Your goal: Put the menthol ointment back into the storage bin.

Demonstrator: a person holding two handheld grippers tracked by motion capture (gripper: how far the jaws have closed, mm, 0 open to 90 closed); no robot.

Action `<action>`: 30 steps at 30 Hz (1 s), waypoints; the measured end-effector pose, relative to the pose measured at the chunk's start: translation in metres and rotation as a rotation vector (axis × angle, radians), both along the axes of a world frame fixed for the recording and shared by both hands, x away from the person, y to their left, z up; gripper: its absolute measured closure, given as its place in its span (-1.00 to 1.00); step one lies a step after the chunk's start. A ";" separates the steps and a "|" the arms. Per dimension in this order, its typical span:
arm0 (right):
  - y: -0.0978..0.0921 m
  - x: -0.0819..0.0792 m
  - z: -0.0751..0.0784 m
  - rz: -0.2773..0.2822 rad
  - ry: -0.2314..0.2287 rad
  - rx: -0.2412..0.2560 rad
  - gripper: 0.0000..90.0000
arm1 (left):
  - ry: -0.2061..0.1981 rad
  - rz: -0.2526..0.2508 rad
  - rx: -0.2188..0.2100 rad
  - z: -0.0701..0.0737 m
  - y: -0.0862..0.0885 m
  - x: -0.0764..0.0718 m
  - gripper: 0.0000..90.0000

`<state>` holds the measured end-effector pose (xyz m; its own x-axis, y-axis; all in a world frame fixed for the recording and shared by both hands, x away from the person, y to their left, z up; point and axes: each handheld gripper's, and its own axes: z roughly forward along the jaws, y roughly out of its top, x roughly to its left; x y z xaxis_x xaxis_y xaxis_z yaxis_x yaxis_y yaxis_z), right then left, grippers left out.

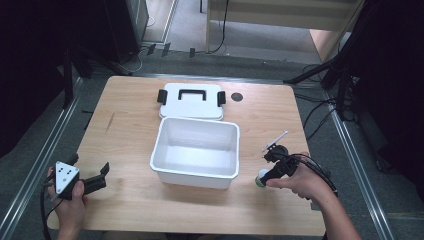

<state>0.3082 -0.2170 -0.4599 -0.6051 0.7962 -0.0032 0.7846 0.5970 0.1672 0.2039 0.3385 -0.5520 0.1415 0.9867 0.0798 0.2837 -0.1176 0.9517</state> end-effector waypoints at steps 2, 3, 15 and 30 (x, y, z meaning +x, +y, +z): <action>0.004 0.002 0.000 0.011 0.000 -0.003 -0.34 | 0.001 0.000 0.000 0.000 0.000 0.000 -1.00; 0.006 0.003 -0.001 0.007 0.004 0.000 -0.33 | 0.000 0.000 0.001 0.000 0.000 0.000 -1.00; 0.017 0.013 -0.015 -0.001 0.093 -0.055 -0.08 | 0.004 -0.003 0.003 0.000 0.000 0.000 -1.00; 0.015 0.018 -0.018 -0.007 0.142 -0.059 0.14 | 0.004 -0.002 0.002 0.000 0.000 0.001 -1.00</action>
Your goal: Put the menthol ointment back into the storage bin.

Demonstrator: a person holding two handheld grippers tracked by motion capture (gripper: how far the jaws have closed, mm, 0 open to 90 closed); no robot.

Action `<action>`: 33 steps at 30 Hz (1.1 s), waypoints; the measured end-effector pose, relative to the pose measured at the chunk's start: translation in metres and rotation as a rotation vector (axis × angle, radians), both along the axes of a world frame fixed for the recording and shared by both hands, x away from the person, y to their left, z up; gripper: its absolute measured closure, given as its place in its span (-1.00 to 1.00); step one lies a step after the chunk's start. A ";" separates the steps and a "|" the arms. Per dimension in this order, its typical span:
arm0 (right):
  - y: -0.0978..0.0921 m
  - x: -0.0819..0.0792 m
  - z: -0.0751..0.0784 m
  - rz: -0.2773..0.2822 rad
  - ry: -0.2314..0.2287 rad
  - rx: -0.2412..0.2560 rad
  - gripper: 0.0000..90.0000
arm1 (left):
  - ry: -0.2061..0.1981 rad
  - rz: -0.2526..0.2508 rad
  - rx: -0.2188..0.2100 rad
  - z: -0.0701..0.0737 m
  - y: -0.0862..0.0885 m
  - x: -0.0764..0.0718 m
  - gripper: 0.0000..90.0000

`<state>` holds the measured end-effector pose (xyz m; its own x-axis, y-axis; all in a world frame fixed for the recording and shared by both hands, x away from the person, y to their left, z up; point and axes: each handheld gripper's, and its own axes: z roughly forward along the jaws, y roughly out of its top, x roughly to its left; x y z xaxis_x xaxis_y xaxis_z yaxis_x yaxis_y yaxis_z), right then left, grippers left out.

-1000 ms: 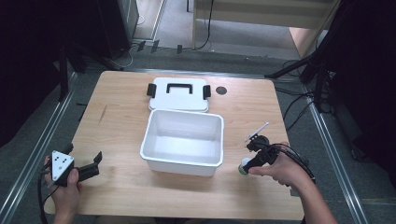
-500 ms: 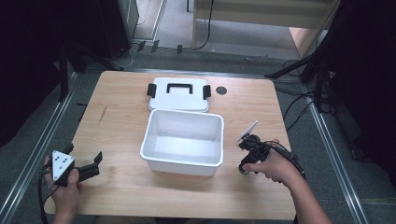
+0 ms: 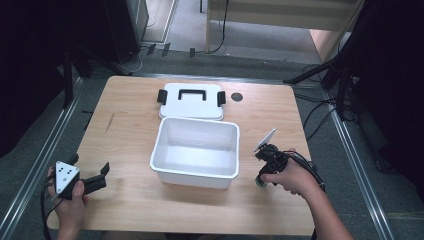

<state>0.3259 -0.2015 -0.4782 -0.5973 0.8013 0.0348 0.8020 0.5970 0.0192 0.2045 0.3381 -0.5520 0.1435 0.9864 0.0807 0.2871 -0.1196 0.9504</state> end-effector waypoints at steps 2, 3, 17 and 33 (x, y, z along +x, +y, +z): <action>-0.002 0.001 0.001 0.003 0.001 0.004 0.14 | 0.002 0.000 0.002 0.000 0.000 0.000 -1.00; -0.003 0.001 0.001 0.012 -0.001 0.010 0.14 | 0.002 -0.001 0.004 0.000 0.000 0.000 -1.00; 0.001 0.003 0.032 0.044 -0.011 0.018 0.14 | 0.003 -0.006 0.009 0.000 -0.001 0.000 -1.00; 0.016 0.009 0.078 0.101 -0.028 0.009 0.14 | 0.010 -0.010 0.026 0.000 -0.003 0.000 -1.00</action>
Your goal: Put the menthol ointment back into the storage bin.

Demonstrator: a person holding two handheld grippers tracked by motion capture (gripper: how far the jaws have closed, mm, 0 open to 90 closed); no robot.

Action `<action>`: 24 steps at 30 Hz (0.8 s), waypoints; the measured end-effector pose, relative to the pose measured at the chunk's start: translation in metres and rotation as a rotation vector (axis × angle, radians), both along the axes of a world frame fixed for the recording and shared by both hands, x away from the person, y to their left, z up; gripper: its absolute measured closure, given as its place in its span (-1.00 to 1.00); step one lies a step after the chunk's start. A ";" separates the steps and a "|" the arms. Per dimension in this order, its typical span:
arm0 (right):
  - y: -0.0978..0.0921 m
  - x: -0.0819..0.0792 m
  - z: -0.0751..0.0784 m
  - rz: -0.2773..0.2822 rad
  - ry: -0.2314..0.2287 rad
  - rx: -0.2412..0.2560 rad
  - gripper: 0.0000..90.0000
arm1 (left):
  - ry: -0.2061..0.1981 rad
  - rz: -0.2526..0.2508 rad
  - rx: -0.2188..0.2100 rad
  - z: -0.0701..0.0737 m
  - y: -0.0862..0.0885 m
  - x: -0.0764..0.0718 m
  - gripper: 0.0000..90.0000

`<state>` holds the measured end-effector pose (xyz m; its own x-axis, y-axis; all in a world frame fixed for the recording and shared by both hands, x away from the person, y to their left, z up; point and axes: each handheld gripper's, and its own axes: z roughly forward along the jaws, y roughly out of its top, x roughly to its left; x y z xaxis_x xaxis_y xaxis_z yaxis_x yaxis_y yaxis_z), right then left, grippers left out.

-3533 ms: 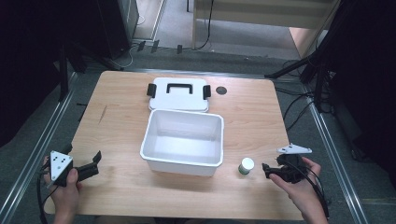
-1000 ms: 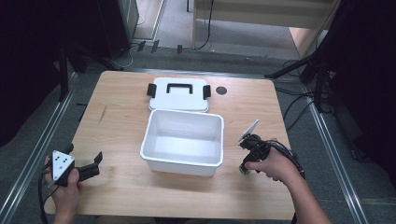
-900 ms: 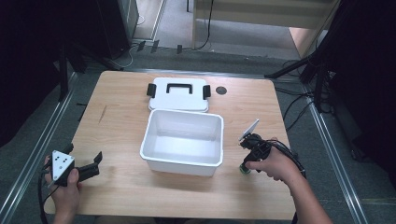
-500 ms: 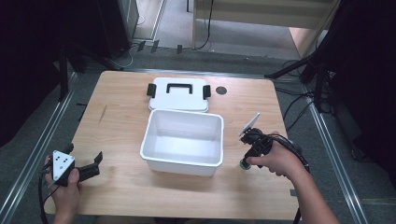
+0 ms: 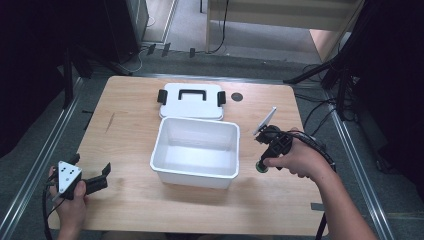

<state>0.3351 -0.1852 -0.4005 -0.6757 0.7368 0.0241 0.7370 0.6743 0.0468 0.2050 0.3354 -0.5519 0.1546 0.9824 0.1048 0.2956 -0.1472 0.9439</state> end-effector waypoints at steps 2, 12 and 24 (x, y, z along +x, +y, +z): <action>0.003 0.001 0.006 0.006 0.000 -0.004 0.14 | 0.000 0.000 0.000 0.000 0.000 0.000 -1.00; 0.017 0.001 0.034 0.042 -0.005 -0.018 0.15 | 0.000 -0.002 -0.002 0.000 0.000 0.001 -1.00; 0.032 0.002 0.054 0.078 -0.011 -0.013 0.15 | 0.001 -0.004 0.000 0.000 0.000 0.001 -1.00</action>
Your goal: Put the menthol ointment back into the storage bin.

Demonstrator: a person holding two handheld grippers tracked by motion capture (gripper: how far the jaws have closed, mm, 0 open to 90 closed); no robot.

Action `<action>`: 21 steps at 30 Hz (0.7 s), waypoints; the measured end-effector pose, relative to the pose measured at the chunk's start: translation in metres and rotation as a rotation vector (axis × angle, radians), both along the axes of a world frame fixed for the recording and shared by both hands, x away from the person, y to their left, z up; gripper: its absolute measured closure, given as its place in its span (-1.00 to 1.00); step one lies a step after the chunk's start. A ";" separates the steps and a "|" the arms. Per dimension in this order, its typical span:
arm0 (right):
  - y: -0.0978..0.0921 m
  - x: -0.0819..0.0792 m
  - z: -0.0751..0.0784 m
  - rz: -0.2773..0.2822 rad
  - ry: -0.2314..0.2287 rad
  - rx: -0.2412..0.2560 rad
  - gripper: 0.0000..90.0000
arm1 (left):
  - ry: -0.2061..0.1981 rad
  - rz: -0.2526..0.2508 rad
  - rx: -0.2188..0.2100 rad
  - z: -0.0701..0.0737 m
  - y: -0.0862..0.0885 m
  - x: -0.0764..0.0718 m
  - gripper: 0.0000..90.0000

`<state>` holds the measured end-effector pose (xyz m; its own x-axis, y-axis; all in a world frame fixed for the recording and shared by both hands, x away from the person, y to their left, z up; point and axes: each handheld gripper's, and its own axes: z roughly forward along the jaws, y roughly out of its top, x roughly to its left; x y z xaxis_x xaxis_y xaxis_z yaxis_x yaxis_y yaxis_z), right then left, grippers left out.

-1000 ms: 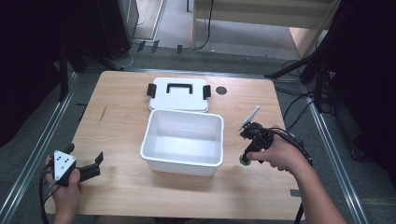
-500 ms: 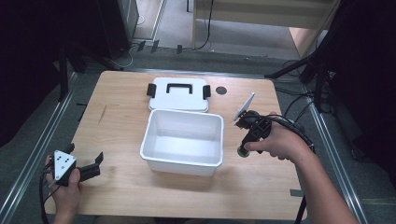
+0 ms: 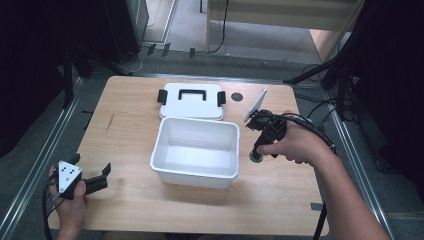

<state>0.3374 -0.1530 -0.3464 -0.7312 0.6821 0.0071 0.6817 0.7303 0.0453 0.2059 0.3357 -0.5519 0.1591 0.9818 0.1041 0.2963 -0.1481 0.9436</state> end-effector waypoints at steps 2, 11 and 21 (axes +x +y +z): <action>0.003 0.000 0.003 0.005 -0.005 0.004 0.15 | 0.002 -0.002 -0.001 0.000 0.000 0.000 -1.00; 0.014 0.001 0.009 0.019 -0.007 0.003 0.15 | 0.003 -0.004 0.002 0.000 0.000 0.000 -1.00; 0.033 0.001 0.016 0.057 -0.013 0.005 0.15 | 0.005 -0.007 -0.003 0.000 -0.001 0.001 -1.00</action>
